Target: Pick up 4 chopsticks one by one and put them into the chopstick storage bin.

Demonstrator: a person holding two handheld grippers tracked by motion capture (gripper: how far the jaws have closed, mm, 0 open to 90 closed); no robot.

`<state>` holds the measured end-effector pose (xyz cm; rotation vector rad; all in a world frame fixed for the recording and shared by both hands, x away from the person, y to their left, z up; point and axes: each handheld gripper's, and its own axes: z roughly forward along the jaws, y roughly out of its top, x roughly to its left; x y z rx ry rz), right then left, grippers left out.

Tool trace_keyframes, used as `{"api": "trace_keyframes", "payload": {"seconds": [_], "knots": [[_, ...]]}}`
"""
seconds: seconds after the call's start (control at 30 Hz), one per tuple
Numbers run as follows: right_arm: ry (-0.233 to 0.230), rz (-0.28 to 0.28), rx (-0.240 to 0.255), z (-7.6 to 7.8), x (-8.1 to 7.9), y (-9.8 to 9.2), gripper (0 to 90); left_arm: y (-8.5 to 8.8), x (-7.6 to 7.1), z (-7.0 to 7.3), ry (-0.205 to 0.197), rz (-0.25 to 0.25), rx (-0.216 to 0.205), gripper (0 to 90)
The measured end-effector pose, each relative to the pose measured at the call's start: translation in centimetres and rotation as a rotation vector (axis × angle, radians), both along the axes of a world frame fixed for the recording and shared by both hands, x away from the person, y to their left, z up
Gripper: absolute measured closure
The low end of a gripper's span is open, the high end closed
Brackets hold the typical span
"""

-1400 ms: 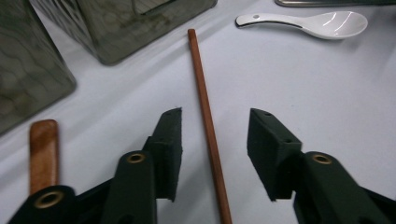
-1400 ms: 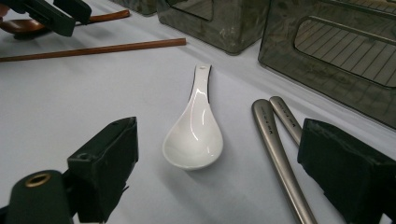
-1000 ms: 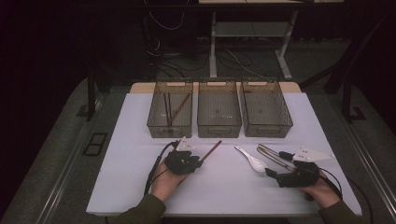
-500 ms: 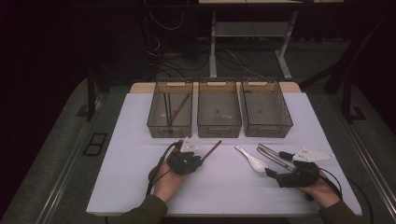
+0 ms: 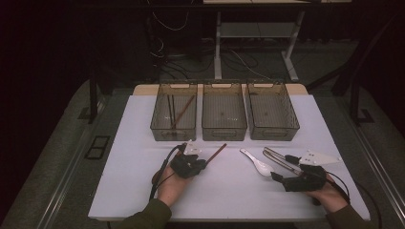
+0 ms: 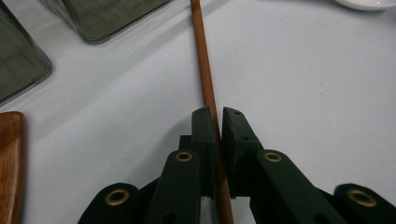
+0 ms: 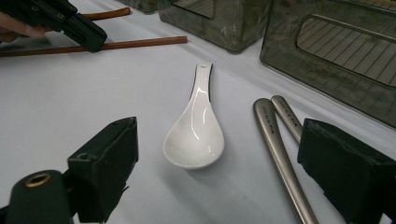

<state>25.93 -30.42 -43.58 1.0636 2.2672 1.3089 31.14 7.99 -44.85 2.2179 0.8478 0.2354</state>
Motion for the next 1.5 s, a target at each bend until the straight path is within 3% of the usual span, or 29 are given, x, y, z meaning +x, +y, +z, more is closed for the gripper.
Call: {"api": "trace_keyframes", "payload": {"seconds": [0.57,1.07,1.5], "knots": [[-0.003,0.001,0.001,0.0,0.0,-0.1,12.3,0.6,0.4,0.3,0.041,-0.012,-0.025,83.7],[-0.002,0.002,-0.001,0.0,0.0,-0.1,12.3,1.6,0.3,1.6,0.083,-0.054,-0.068,83.7],[-0.004,0.004,-0.003,0.0,0.0,-0.1,12.3,3.0,0.3,3.5,0.103,-0.092,-0.099,83.6]]}}
